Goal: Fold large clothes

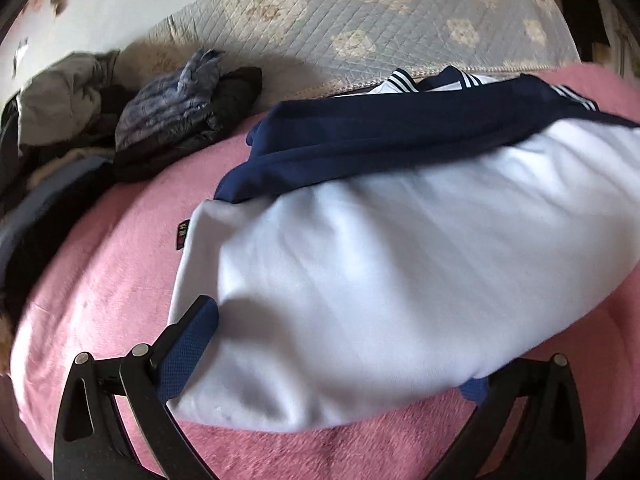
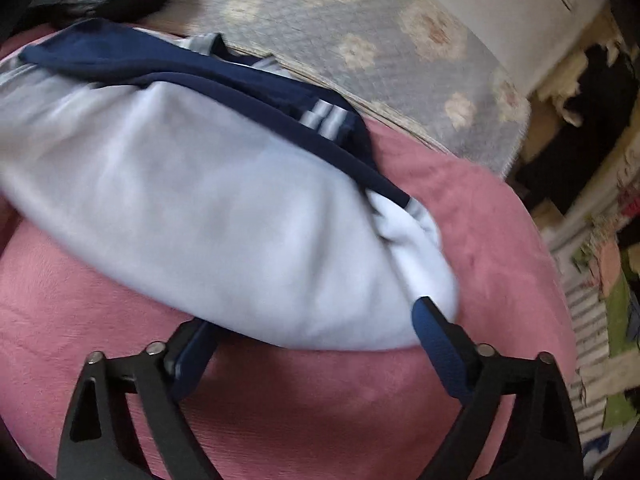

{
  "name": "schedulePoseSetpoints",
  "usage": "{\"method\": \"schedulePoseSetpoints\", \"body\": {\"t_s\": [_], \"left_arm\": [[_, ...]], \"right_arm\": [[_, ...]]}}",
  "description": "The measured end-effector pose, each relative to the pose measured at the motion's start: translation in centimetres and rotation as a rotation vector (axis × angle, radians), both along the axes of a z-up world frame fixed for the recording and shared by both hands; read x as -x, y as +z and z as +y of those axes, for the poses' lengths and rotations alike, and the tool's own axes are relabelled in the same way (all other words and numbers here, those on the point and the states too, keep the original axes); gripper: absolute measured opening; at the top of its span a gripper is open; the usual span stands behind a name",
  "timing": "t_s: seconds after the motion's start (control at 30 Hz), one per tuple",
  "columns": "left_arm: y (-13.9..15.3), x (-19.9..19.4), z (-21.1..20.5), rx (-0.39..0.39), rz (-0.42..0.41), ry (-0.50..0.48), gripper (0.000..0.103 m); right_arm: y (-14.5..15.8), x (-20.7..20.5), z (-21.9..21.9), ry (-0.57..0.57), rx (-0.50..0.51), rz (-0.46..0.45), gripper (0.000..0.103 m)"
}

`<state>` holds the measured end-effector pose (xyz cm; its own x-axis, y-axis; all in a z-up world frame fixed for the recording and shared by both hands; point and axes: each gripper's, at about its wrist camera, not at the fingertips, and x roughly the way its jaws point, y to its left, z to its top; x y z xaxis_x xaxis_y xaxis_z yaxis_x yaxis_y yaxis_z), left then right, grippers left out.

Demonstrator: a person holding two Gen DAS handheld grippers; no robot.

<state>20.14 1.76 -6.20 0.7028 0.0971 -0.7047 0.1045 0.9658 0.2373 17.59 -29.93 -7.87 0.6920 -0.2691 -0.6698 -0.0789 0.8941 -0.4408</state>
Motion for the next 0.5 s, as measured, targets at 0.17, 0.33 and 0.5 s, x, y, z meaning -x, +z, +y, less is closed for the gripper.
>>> {"method": "schedulePoseSetpoints", "body": {"t_s": [0.17, 0.33, 0.5], "left_arm": [[0.1, -1.3, 0.2, 0.062, 0.043, -0.007, 0.103], [0.3, -1.3, -0.1, 0.058, 0.012, -0.008, 0.099], [2.1, 1.2, -0.8, 0.012, -0.087, -0.098, 0.042]], "right_arm": [[-0.5, -1.4, 2.3, 0.027, 0.053, -0.065, 0.086], [-0.9, -2.7, 2.9, -0.038, 0.127, -0.134, 0.086], [-1.0, -2.3, 2.8, -0.085, 0.193, -0.138, 0.034]]}}
